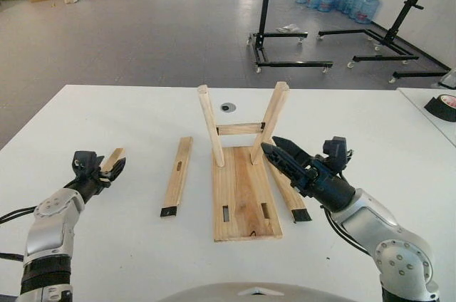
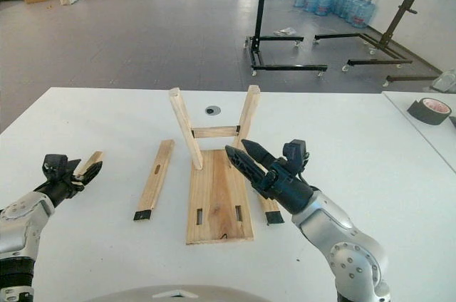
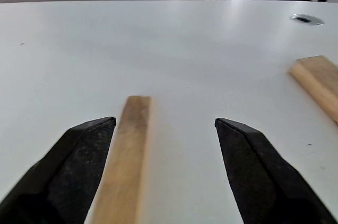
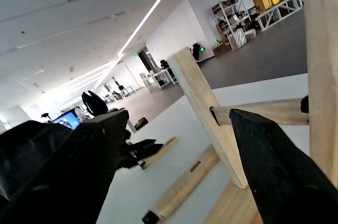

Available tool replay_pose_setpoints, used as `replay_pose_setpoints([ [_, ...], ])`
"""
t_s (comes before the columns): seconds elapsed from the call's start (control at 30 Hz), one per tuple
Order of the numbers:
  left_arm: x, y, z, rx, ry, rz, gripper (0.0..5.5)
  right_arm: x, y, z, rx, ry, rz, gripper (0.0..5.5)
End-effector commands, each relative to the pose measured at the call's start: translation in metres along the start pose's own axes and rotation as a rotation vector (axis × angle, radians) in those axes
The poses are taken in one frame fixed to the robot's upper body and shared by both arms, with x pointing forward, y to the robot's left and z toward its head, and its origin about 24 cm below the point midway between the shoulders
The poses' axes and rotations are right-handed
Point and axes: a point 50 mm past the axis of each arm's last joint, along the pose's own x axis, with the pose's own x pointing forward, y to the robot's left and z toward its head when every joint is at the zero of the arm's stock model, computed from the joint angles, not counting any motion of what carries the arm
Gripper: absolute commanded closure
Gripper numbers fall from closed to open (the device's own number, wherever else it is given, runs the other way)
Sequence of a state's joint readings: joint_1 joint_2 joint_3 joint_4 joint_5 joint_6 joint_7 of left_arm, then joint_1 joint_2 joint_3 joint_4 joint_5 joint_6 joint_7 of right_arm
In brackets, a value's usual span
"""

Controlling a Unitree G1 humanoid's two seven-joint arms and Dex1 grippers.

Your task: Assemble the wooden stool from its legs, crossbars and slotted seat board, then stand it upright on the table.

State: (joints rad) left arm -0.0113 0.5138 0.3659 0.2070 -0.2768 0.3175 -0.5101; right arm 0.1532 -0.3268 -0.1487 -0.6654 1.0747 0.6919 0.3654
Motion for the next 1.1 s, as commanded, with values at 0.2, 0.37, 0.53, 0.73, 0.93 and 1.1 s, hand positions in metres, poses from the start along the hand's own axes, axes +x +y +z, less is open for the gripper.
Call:
replay_pose_setpoints([
  [0.2, -0.005, 0.012, -0.027, 0.076, 0.214, -0.023, 2.06, 0.001, -0.004, -0.017, -0.01, 0.089, -0.024, 1.98],
  [0.37, -0.011, 0.018, -0.041, 0.097, 0.312, 0.038, 2.53, 0.002, -0.004, -0.015, -0.024, 0.103, -0.023, 1.98],
  [0.53, -0.016, 0.013, -0.052, 0.091, 0.363, 0.012, 3.36, 0.002, -0.006, -0.015, -0.029, 0.115, -0.034, 1.98],
  [0.73, -0.002, -0.002, -0.037, 0.045, 0.228, -0.025, 4.2, 0.004, -0.008, -0.014, -0.028, 0.116, -0.036, 1.98],
  [0.93, 0.001, -0.037, 0.058, -0.032, -0.444, -0.183, 4.23, 0.004, -0.011, -0.013, 0.038, 0.086, -0.025, 1.98],
  [1.1, -0.025, -0.077, 0.099, -0.123, -0.701, -0.549, 4.23, 0.012, -0.011, 0.0, 0.086, 0.004, 0.034, 1.98],
])
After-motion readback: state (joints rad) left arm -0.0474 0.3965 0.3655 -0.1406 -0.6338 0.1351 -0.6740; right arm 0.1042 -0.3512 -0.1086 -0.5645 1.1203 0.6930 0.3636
